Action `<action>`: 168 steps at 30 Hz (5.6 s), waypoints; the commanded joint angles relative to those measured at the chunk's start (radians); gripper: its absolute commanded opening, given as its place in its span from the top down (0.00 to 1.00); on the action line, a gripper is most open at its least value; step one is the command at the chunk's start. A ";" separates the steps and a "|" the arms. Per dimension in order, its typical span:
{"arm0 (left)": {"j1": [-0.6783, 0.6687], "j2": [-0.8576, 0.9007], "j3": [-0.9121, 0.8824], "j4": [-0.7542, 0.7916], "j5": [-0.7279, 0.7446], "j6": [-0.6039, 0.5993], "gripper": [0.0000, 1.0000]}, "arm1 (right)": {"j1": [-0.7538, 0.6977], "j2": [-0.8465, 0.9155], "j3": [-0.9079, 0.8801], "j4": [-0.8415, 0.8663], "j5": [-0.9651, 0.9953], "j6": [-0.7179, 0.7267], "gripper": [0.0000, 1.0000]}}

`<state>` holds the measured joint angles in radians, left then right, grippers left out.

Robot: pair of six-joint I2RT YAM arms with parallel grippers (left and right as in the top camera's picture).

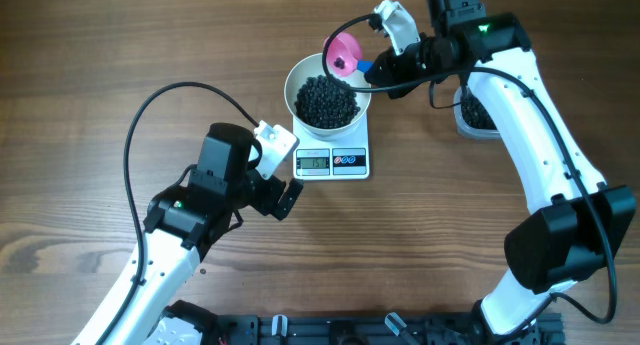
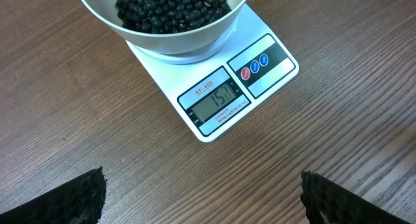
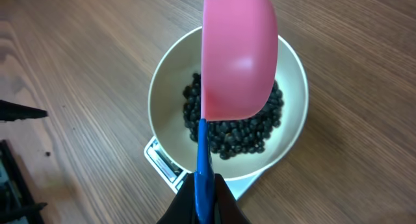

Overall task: Scoop item into bowl and weigh 150g on scale
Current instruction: 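Move the empty scoop back right over the bean tub, then dip the scoop into the black beans with the right gripper, then lift the scoop and carry it over the white bowl, then tip the scoop to pour beans into the bowl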

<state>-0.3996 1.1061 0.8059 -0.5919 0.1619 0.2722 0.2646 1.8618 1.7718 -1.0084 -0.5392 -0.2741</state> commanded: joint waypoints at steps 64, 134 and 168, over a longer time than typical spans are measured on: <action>0.004 0.003 -0.004 0.000 0.005 0.009 0.00 | -0.219 -0.144 -0.013 -0.394 0.942 0.146 0.96; 0.004 0.003 -0.004 0.000 0.005 0.009 0.00 | 0.189 0.130 0.047 -0.074 0.417 0.092 0.96; 0.004 0.003 -0.004 0.000 0.005 0.009 0.00 | 0.199 0.167 0.045 -0.057 0.410 0.091 0.96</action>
<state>-0.3996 1.1061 0.8059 -0.5922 0.1619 0.2722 0.4576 2.0113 1.8137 -1.0706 -0.1074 -0.1833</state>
